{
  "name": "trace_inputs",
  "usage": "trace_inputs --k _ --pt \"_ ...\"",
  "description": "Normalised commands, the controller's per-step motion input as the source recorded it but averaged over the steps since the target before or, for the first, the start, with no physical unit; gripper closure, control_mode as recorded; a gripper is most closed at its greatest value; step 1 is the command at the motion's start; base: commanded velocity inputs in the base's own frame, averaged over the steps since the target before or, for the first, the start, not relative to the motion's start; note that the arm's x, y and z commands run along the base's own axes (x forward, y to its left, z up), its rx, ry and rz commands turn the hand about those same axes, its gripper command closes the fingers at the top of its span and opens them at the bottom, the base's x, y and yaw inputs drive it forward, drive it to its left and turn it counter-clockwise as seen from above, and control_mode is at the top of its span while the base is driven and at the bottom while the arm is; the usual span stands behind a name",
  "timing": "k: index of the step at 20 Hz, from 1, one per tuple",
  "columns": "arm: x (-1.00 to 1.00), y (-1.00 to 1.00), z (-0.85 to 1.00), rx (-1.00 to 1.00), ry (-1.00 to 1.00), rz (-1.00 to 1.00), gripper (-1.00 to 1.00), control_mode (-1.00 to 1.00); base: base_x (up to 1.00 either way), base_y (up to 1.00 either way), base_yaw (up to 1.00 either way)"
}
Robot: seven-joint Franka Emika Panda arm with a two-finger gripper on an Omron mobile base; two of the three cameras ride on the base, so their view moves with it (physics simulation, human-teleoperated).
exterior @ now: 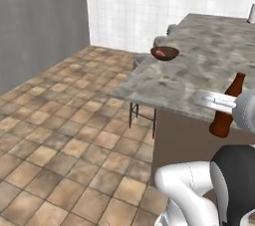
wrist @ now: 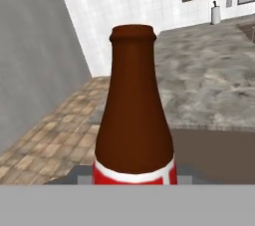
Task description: Open the fridge, grab two sodas, and place both sodas inside the bowl with ice on the dining counter.
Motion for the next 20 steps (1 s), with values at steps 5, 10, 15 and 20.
trace_inputs --k 5,10,15,20 --pt "0.0 0.0 0.0 0.0 0.0 0.0 1.0 1.0 0.73 0.74 -0.44" --pt "0.0 0.0 0.0 0.0 0.0 0.0 1.0 1.0 0.63 0.81 -0.43" --pt "0.0 0.0 0.0 0.0 0.0 0.0 1.0 1.0 0.63 0.82 -0.42" --pt "0.0 0.0 0.0 0.0 0.0 0.0 1.0 1.0 0.64 0.8 -0.43"
